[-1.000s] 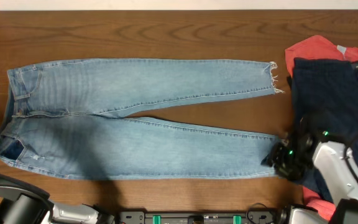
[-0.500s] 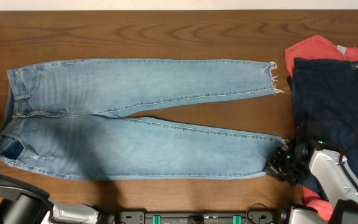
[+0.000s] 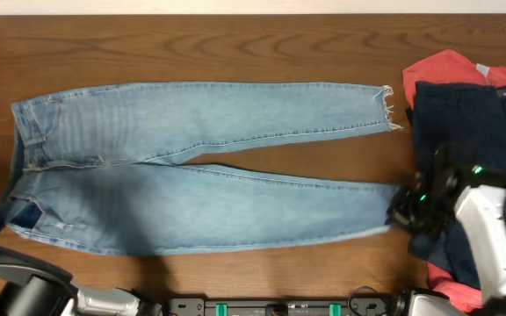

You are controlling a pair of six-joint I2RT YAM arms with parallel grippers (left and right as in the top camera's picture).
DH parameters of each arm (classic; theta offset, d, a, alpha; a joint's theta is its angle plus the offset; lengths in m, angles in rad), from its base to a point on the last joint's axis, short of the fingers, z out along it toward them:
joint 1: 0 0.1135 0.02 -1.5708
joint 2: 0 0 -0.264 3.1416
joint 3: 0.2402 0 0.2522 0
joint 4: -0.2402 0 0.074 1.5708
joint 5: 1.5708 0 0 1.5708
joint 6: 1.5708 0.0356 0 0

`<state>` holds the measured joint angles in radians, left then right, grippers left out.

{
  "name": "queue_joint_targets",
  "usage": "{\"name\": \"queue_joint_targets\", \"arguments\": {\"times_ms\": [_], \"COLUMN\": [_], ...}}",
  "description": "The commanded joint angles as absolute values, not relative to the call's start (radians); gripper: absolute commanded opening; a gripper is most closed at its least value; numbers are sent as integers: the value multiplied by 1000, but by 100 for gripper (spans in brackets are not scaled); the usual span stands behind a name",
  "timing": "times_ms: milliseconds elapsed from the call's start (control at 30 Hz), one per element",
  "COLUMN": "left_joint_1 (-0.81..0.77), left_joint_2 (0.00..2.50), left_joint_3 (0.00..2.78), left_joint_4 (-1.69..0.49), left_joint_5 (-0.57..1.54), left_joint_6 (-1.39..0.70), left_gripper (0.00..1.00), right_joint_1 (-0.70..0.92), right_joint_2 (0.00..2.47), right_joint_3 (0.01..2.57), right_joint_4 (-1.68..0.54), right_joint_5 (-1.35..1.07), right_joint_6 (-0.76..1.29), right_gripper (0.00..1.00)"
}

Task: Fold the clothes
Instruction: 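Lift the lower leg with the right gripper and fold it onto the upper leg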

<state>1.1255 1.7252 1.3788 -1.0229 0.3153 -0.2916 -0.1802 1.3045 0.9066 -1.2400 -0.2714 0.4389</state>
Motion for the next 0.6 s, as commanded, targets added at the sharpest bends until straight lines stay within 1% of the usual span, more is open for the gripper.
{"name": "queue_joint_targets", "arguments": {"times_ms": [0, 133, 300, 400, 567], "left_joint_1": [1147, 1185, 1188, 1172, 1097], "left_joint_2": [1620, 1479, 1317, 1261, 1273], "left_joint_3": [1379, 1383, 1383, 1383, 1382], "left_joint_4": [-1048, -1054, -1067, -1087, -1096], "left_joint_5": [295, 295, 259, 186, 77], "left_joint_6": [-312, -313, -313, -329, -336], "left_gripper": [6, 6, 6, 6, 6], "right_joint_1": [-172, -172, -171, -171, -171], "right_joint_2": [1264, 1254, 1254, 1254, 1299], "right_joint_3": [1089, 1338, 1565, 1612, 1606], "right_joint_4": [-1356, -1502, -1591, -1586, -1531], "right_joint_5": [-119, -49, -33, -31, -31], "right_joint_6": [501, 499, 473, 469, 471], "right_gripper": [1, 1, 1, 1, 1]}}
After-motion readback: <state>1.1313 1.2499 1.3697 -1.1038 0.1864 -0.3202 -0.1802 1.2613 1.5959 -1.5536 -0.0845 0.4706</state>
